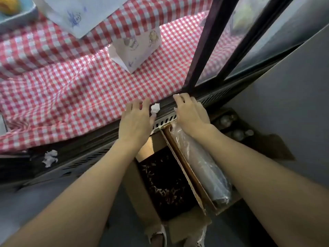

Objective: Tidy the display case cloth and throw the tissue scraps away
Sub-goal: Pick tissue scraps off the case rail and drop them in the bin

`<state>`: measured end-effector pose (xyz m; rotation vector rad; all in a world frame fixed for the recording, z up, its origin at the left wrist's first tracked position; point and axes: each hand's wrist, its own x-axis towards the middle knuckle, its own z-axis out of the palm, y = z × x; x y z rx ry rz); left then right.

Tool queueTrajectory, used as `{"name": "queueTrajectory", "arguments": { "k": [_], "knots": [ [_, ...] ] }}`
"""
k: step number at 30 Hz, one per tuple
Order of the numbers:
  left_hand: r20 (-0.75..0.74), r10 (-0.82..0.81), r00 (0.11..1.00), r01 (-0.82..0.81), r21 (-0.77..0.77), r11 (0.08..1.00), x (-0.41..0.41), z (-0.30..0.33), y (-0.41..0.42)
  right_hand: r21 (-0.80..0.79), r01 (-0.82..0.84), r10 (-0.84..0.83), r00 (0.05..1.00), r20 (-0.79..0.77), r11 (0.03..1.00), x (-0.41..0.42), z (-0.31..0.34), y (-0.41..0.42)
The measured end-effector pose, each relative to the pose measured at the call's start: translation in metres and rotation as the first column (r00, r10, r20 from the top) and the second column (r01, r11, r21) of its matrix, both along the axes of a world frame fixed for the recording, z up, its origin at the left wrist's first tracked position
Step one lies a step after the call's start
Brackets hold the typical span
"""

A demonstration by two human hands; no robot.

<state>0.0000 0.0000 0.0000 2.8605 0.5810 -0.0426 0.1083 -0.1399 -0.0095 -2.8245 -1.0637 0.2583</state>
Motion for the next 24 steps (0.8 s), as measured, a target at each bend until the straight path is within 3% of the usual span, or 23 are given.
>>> {"name": "queueTrajectory", "arguments": {
  "k": [2,7,13,19,24],
  "knots": [
    [0.036,0.026,0.999,-0.023,-0.078,0.997,0.007,-0.009,0.004,-0.015,0.009,-0.009,1.000,-0.004,1.000,0.005,-0.008,0.004],
    [0.039,-0.045,0.998,0.049,-0.106,0.993,0.019,-0.024,0.007,-0.001,0.054,-0.054,0.998,0.019,0.999,0.012,-0.018,0.013],
    [0.069,-0.038,0.997,0.049,-0.162,0.986,0.020,-0.020,0.008,0.061,0.044,-0.042,0.998,-0.036,0.997,0.019,-0.009,0.016],
    [0.061,-0.009,0.998,0.020,-0.177,0.984,0.022,-0.009,0.007,0.086,0.064,-0.065,0.998,0.009,0.994,0.016,0.000,0.010],
    [0.058,0.034,0.998,-0.021,-0.209,0.978,0.023,0.018,0.001,0.168,0.045,-0.025,0.993,-0.118,0.985,0.015,0.019,-0.007]
  ]
}}
